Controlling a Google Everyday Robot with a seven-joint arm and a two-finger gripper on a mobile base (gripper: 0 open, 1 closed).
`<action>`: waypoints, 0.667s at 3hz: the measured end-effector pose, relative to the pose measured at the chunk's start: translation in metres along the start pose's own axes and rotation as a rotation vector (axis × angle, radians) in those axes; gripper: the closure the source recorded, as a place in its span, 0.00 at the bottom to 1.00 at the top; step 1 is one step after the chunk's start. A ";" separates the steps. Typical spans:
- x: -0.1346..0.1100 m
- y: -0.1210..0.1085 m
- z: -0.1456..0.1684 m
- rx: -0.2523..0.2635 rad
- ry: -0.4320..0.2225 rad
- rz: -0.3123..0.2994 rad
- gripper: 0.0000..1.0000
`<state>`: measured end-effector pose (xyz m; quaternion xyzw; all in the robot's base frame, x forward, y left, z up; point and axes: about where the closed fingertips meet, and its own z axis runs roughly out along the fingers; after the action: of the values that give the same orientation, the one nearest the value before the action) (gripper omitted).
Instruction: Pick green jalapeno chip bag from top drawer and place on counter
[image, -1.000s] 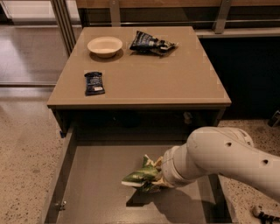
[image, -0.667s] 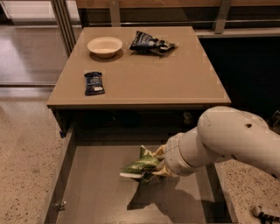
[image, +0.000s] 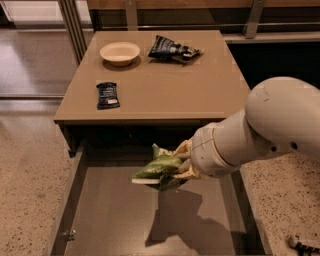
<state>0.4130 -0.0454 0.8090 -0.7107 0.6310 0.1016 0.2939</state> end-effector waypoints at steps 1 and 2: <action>-0.020 -0.018 -0.033 0.051 -0.020 -0.055 1.00; -0.035 -0.035 -0.059 0.087 -0.032 -0.091 1.00</action>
Offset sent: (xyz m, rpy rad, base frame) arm 0.0279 -0.0063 0.1202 0.0452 -0.1828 0.0492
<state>0.4271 -0.0474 0.8851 -0.7235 0.5970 0.0719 0.3390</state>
